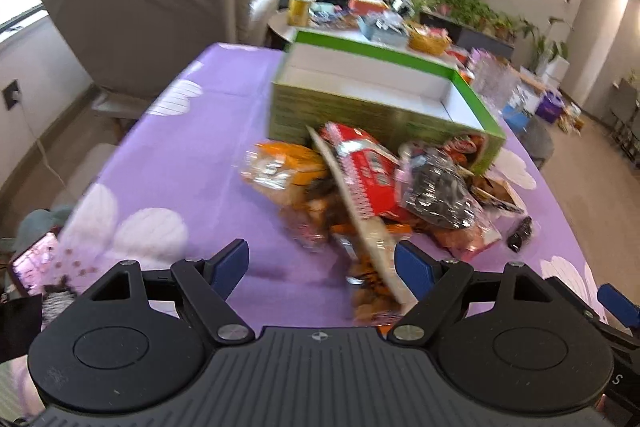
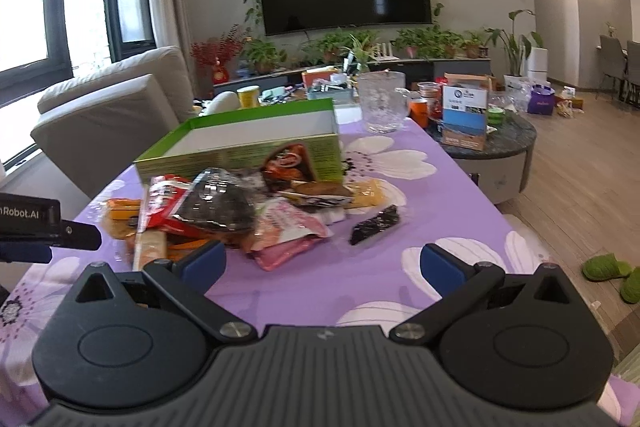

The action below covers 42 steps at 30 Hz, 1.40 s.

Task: Organize snacks
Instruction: 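Grasp the long cream stick pack with the left tool while the right tool grasps the dark bagged snack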

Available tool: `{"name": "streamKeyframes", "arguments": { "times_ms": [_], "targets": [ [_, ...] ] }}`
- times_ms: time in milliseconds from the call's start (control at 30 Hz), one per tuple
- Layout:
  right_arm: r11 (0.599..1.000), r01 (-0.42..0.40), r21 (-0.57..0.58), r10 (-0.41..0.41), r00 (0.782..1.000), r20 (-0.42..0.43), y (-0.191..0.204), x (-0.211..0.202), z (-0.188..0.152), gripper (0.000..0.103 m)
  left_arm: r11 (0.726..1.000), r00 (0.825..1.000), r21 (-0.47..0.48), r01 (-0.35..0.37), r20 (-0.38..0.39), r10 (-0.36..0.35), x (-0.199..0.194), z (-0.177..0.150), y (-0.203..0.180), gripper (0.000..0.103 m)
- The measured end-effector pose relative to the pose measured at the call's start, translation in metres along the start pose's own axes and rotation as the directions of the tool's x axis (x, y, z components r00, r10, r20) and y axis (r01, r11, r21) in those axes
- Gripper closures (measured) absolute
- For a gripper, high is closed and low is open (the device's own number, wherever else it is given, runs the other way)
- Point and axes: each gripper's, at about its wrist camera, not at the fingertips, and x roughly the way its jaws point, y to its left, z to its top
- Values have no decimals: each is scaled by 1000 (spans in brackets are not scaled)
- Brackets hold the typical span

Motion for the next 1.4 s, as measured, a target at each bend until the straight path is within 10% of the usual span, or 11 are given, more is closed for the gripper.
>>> {"name": "streamKeyframes", "arguments": {
  "times_ms": [367, 533, 1067, 1400],
  "targets": [
    [1000, 25, 9, -25, 999, -29, -21, 18, -1, 45, 999, 994, 32, -2, -106, 5, 47, 10, -20, 42],
    [1000, 12, -14, -12, 1000, -24, -19, 24, 1, 45, 994, 999, 106, 7, -49, -2, 43, 11, -22, 84],
    [972, -231, -32, 229, 972, -61, 26, 45, 28, 45, 981, 996, 173, 83, 21, -88, -11, -14, 11, 86],
    [951, -249, -185, 230, 966, -121, 61, 77, 35, 45, 988, 997, 133, 72, -52, -66, 5, -22, 29, 86]
  ]
}}
